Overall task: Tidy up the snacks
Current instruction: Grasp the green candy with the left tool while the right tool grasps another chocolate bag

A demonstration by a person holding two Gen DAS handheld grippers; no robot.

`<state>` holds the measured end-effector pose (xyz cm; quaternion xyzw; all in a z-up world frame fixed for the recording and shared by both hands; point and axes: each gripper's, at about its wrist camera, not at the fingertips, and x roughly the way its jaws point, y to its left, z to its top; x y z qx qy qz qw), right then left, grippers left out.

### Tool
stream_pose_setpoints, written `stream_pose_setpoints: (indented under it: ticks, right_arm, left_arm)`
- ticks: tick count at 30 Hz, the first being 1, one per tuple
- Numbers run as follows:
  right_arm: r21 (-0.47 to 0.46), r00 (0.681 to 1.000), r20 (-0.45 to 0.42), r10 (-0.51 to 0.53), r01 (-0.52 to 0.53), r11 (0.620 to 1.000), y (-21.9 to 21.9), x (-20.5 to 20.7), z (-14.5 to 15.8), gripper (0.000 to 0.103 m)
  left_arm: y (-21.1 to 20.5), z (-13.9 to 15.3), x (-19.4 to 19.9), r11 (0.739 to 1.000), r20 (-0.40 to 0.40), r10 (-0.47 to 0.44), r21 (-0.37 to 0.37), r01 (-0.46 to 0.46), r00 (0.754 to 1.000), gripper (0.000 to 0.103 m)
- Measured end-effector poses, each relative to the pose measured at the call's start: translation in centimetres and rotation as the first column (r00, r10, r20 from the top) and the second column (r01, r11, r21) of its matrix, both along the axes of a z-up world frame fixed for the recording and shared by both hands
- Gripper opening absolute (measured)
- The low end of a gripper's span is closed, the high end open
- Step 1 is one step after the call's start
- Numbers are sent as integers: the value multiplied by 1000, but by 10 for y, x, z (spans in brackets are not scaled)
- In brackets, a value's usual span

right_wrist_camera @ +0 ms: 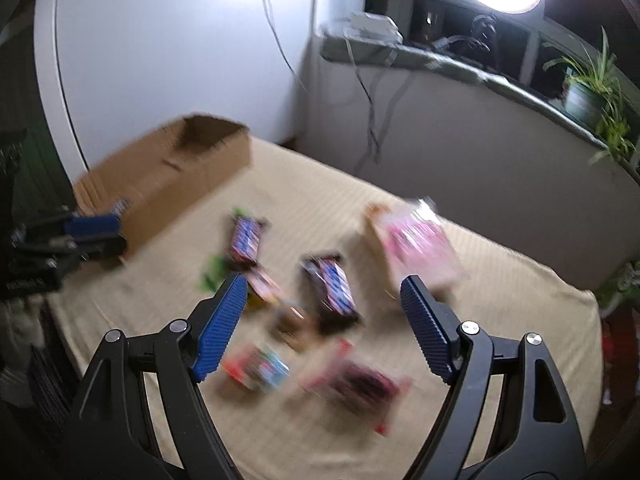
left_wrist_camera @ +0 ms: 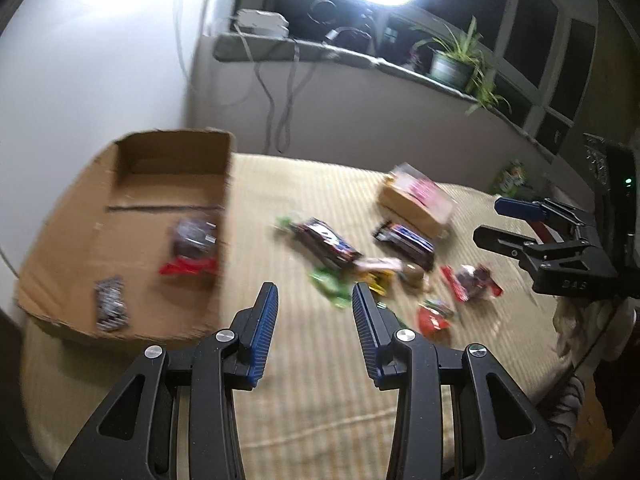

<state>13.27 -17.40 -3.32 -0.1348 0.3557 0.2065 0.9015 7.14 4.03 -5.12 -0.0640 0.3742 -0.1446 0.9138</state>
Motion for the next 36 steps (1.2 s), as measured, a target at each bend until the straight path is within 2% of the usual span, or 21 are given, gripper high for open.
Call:
stream_pose_setpoints:
  ticks: [6,14,20,26,32,36]
  right_arm:
    - [-69,996,-73,45,-50,996,-40,-3,-21,82]
    - [-149,984,-107,145,-160,976,-42,-2,-41,76]
    - [-150,973,-145,182,-203,968,-37,7,-56,75]
    - [-127,969,-169,179,-202,971,-36,10,-67,67]
    - [-102,970,-193,146,-167,981,-41,16,-73,58]
    - [-87,971,-197,133,-153,984,-43,17,-73,58]
  left_arm:
    - [-33,-17,2,997,-59,-72,-11,72,996,37]
    - [-57,-35,10,996,-118,-88,-7,88,989,37]
    - [-62,-44,17,996,-150,-84,5,86,985,37]
    - [-68,-49,25,996,-158,-78,25,83,984,37]
    - [-81,-50,28,993,-147,-83,70,94,986,37]
    - [-93,-53,26,980,-121,-97,162,116,988,37]
